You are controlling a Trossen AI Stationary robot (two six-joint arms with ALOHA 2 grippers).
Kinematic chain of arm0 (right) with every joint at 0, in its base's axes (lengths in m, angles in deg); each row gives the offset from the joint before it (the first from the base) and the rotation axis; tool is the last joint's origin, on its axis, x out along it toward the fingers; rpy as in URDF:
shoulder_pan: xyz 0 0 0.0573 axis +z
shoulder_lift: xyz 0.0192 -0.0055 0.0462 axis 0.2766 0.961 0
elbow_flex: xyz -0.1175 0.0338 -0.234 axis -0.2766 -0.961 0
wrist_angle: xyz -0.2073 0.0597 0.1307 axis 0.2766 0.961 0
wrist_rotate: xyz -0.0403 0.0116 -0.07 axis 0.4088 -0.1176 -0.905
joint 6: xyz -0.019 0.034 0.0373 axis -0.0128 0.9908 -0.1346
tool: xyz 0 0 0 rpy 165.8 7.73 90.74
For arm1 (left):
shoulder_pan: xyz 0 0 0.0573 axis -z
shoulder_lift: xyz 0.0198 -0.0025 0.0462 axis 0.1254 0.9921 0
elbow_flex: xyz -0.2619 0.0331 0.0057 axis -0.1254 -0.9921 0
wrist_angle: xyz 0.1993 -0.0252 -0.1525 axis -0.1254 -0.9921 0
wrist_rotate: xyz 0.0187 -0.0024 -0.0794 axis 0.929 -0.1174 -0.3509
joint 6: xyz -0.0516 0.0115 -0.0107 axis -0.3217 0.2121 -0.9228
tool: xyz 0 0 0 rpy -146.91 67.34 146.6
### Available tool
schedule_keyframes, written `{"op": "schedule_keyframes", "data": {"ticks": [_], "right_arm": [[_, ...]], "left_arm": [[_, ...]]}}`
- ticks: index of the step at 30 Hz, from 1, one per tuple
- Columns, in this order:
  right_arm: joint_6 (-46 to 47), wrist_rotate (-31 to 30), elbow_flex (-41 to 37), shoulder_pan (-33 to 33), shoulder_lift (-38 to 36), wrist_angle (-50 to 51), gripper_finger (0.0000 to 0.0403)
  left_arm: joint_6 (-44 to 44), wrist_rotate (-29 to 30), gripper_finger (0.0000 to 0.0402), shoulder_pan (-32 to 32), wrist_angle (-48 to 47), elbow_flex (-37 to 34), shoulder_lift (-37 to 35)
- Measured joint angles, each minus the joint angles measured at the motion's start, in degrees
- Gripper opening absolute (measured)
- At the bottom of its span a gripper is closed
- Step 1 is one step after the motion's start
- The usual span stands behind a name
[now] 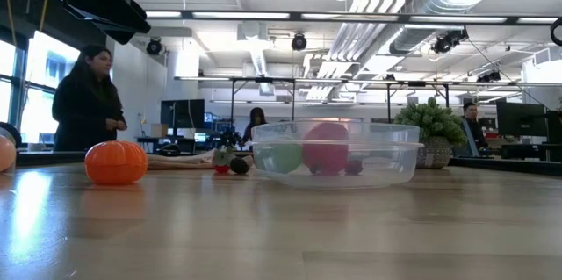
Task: Pick and placing Produce into tupperware
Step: Put the green watermelon into the transparent bin
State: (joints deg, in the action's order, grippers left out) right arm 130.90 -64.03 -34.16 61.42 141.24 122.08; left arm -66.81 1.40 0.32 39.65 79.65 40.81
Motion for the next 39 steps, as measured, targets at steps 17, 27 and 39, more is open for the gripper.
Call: {"op": "schedule_keyframes", "data": {"ticks": [17, 27, 39], "right_arm": [[-0.66, -0.25, 0.0, 0.0, 0.0, -0.15, 0.0315], [-0.81, -0.7, 0.0, 0.0, -0.02, -0.46, 0.0288], [-2.26, -3.39, 0.04, 0.0, -0.07, -0.64, 0.0287]], "left_arm": [[0.0, -0.01, 0.0001, 0.01, 0.0, -0.01, 0.0], [0.0, 0.01, 0.0001, 0.0, 0.0, -0.01, 0.0], [0.0, 0.0, 0.0001, 0.01, 0.0, 0.0, 0.0]]}}
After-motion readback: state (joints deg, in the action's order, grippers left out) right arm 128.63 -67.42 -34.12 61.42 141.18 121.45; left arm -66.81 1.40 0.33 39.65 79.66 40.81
